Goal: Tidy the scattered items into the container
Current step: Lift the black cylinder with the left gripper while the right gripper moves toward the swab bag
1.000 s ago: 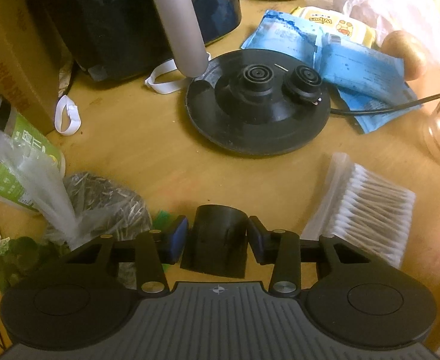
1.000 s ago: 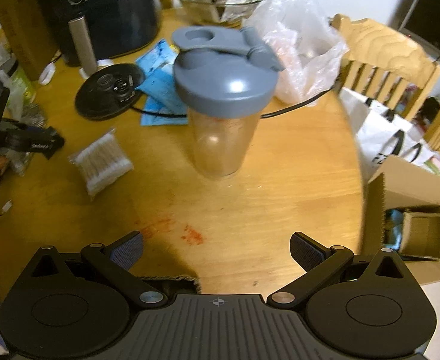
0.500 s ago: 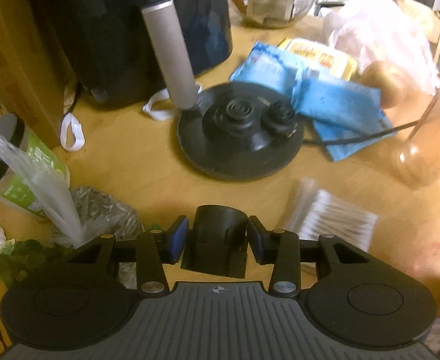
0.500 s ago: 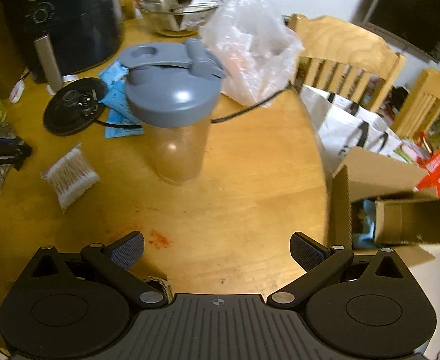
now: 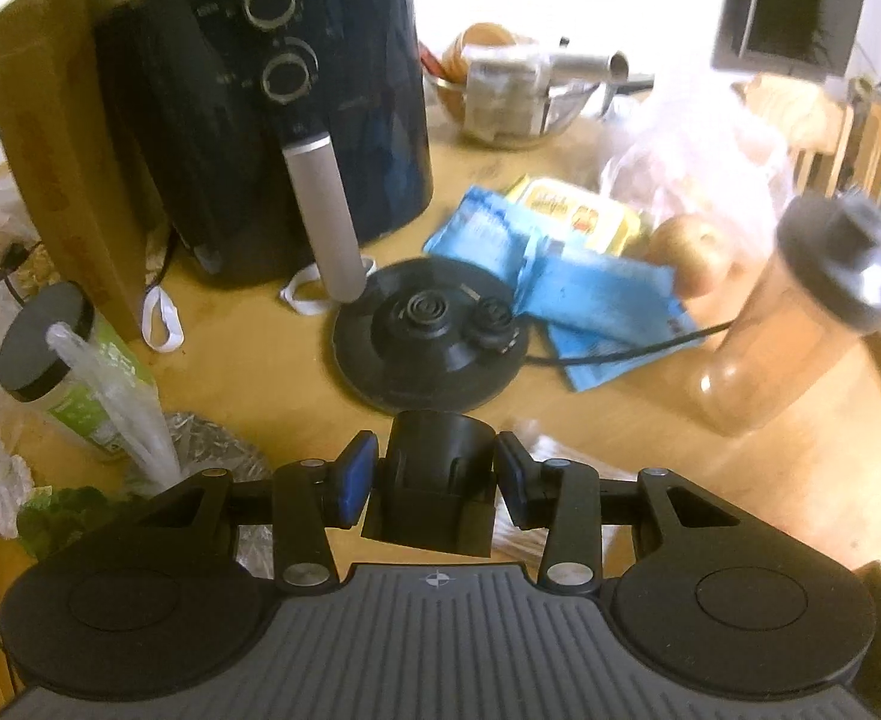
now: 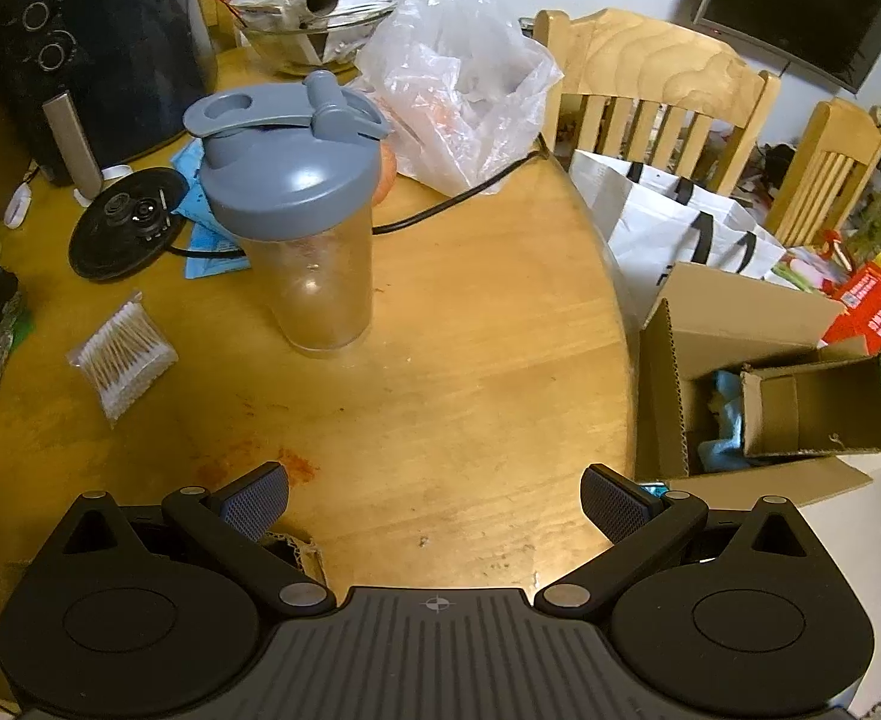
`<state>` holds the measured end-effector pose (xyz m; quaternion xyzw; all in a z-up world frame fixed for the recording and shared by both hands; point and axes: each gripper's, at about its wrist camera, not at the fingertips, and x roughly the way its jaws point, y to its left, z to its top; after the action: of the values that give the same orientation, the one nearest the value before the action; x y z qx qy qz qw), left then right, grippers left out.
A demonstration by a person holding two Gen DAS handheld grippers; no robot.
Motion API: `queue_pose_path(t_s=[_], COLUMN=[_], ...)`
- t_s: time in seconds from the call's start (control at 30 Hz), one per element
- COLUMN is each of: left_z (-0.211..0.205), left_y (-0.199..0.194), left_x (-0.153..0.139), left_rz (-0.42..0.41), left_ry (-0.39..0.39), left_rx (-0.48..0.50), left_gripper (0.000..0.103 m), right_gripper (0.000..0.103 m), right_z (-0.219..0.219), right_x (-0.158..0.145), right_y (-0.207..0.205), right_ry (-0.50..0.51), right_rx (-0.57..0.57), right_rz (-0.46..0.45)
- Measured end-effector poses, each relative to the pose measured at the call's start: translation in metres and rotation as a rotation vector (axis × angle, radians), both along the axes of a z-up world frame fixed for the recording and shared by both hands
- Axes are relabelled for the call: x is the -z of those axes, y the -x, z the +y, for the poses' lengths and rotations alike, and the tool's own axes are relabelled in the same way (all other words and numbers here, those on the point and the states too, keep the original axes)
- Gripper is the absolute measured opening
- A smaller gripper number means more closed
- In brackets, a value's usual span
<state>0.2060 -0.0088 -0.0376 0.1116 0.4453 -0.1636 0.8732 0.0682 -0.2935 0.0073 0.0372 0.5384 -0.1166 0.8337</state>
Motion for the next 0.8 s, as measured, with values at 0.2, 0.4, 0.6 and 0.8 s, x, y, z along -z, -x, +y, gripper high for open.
queue_pose_path(t_s=[0.2,0.4,0.6,0.8], left_z=[0.002,0.009,0.015,0.025], left_y=[0.027,0.052,0.072,0.094], left_x=[-0.029,-0.050,-0.056,-0.054], left_rz=[-0.028,-0.043,-0.038,-0.018], left_ry=[0.053,0.112,0.136,0.155], left_rx=[-0.022,-0.075,-0.137,-0.205], left_gripper=[0.042,0.042,0.042,0.042], right_gripper=[0.103,0.103,0.103,0.103], right_z=[0.007,0.018,0.032,0.046], right_x=[0.000,0.002,0.004,0.007], right_y=[-0.008,-0.021,-0.032,-0.041], right_ry=[-0.021,-0.021,-0.016,-0.015], right_rx=[-0.065,-0.139,-0.212,-0.284], right_rz=[-0.015,-0.020,-0.023,-0.026])
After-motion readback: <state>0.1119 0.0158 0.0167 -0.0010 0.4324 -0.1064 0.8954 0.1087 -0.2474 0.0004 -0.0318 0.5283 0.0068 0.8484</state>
